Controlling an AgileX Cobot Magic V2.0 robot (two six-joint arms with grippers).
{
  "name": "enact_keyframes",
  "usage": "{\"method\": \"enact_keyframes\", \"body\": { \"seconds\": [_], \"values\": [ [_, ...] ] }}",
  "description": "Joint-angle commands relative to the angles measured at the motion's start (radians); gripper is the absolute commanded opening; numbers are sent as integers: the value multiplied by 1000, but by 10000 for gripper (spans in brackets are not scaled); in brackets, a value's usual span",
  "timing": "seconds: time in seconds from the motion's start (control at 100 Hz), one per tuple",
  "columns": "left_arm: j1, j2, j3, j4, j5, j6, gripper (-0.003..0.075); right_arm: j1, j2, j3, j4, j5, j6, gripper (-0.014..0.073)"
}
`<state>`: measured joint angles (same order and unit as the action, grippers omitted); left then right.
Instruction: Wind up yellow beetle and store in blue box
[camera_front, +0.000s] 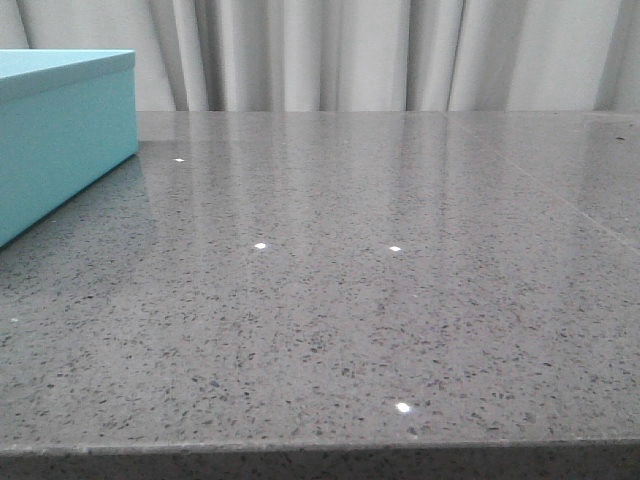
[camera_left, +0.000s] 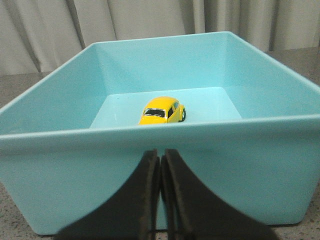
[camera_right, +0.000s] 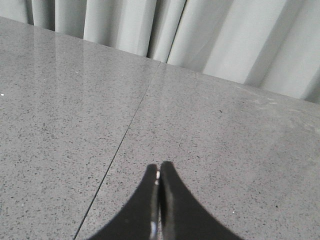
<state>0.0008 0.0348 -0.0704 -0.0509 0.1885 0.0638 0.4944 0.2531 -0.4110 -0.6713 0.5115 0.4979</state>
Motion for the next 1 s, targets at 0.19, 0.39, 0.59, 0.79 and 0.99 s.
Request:
{"method": "enact_keyframes", "body": {
  "seconds": [0.19,0.39,0.59,0.79,0.99],
  "values": [
    [-9,-70,78,7,-133,-11,-20,-3,8,-27,-36,-49,0,-114],
    [-9,-72,78,22,-152,-11,-20,-3,8,-27,-36,-49,0,-114],
    [-9,-72,78,9,-164,-11,-20,-3,8,-27,-36,-49,0,-114],
    [-9,-72,78,9,-164,-11,-20,-3,8,-27,-36,-49,0,-114],
    [-9,-72,78,9,-164,-11,-20,-3,8,-27,-36,-49,0,-114]
  ]
}}
